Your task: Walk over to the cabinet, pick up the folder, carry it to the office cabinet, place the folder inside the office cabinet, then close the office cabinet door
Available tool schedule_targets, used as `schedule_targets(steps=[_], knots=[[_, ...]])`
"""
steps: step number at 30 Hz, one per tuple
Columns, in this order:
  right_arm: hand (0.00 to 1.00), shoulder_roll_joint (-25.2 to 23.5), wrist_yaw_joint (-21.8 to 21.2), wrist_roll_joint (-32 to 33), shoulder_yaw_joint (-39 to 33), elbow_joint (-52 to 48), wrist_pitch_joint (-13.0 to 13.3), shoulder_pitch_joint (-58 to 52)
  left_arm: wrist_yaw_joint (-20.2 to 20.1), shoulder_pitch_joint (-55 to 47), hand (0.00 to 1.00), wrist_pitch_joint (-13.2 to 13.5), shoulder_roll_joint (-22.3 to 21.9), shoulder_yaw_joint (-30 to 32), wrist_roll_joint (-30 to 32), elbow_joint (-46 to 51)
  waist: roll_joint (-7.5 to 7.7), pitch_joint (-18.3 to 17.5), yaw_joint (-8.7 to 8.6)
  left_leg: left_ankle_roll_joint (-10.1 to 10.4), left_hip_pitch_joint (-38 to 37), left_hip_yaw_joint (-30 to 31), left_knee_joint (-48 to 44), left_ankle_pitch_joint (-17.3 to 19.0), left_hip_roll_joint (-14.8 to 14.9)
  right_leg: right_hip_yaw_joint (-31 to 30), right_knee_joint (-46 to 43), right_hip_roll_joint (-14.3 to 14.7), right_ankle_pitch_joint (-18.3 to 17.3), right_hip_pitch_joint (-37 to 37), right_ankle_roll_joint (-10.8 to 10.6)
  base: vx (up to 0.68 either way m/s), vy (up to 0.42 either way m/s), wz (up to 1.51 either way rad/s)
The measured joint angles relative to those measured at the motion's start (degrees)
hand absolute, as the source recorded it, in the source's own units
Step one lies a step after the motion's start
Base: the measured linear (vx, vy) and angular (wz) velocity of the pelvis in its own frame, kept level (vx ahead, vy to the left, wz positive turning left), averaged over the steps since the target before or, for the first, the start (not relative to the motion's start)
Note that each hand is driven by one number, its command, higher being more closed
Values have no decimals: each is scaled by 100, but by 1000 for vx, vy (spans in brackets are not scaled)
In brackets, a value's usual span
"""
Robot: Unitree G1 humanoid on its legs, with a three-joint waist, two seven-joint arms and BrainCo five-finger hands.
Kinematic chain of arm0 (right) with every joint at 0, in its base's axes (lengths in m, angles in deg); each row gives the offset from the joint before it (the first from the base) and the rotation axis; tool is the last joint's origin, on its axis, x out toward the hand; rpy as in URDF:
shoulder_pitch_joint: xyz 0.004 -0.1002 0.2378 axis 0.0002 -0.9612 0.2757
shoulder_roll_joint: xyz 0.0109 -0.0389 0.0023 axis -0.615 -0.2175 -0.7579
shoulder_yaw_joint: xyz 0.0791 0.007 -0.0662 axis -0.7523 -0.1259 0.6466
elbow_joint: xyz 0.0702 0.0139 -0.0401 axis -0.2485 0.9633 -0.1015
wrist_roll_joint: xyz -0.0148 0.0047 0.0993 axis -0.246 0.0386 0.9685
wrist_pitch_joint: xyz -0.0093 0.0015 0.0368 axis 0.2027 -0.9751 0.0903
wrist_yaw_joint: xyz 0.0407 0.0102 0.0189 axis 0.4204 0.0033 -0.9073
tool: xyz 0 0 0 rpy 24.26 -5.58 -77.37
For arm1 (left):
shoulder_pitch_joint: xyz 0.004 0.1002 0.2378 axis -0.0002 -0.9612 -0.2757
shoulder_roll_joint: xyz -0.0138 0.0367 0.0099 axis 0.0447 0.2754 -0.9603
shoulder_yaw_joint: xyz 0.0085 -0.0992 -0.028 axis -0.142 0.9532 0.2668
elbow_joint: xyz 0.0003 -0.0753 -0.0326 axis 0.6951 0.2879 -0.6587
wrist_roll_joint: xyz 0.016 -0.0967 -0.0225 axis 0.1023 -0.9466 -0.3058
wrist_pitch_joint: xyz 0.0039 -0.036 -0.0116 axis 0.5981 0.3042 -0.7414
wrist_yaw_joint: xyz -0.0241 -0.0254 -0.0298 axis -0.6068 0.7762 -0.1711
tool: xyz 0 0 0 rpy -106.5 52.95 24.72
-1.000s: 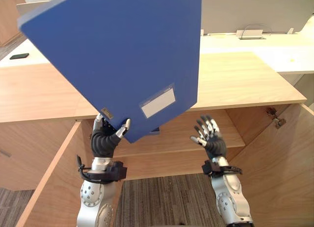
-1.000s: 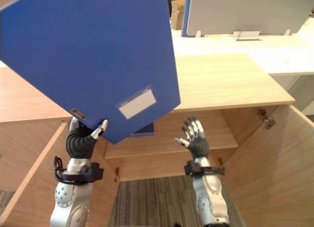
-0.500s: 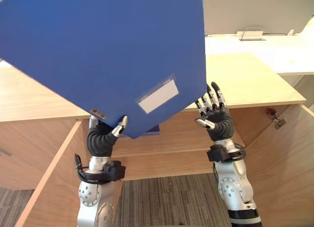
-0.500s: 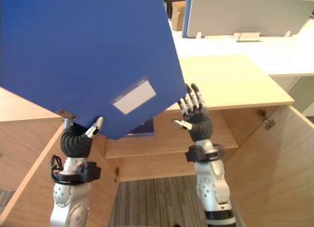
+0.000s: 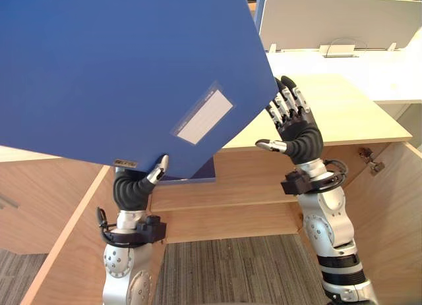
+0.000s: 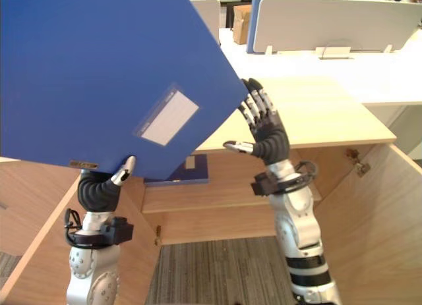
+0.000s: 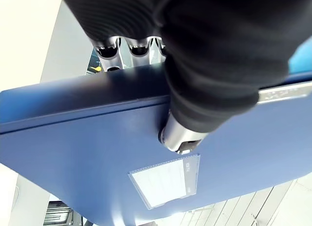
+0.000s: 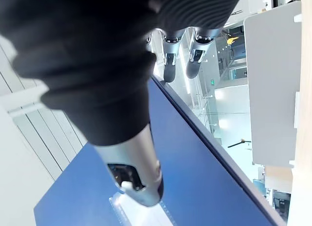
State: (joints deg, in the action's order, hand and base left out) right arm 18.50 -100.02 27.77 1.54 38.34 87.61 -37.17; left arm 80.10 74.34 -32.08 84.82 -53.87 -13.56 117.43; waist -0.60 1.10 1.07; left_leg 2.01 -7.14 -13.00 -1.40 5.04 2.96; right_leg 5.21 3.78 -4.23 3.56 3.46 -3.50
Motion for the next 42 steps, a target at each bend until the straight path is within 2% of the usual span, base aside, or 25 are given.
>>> schedule_targets(steps=[8,14,23,25,28,31,35,42], knots=[[0,327,232,-721,-161,476,-2,327,-9,-11,100,-151,229,-10,165,-248,2,-13,-7,-9,-6,11,4,-18,-7,6,-26,-9,0,-6,0,0,0,0],[0,343,330,-1091,-476,636,-8,327,-13,-15,100,-152,225,17,234,-248,7,-35,-23,-10,-8,18,12,-30,-7,14,-34,-11,0,-8,0,0,0,0],[0,379,385,-1296,-552,857,-13,326,-13,-31,100,-152,248,14,323,-248,37,-141,-34,-8,-5,17,18,-38,-8,12,-45,-11,0,-20,-1,0,0,0],[0,415,372,-1188,-551,857,-13,326,-8,-29,100,-151,267,14,511,-247,40,-142,-32,-6,-3,17,18,-39,-8,13,-45,-11,0,-23,-1,0,0,0],[0,514,239,-559,-530,857,-15,363,15,-25,100,-151,296,-15,1026,-247,52,-148,-19,-5,0,17,20,-40,-7,13,-44,-10,0,-25,-1,0,0,0],[0,919,4,117,-202,932,-64,672,31,4,100,-150,367,-187,1279,-245,59,-148,-30,-5,1,14,22,-40,-9,12,-44,-12,0,-26,-1,0,0,0],[0,1559,-304,811,437,1109,-94,1434,80,114,100,-147,438,-365,1343,-221,81,-159,-19,3,0,16,22,-46,1,12,-45,-2,1,-26,-1,0,0,0],[0,1980,-399,1351,1062,1389,-87,2084,189,174,100,-130,508,-475,1340,-191,112,-180,7,-1,0,14,23,-52,-3,13,-52,-7,1,-30,-2,0,0,0]])
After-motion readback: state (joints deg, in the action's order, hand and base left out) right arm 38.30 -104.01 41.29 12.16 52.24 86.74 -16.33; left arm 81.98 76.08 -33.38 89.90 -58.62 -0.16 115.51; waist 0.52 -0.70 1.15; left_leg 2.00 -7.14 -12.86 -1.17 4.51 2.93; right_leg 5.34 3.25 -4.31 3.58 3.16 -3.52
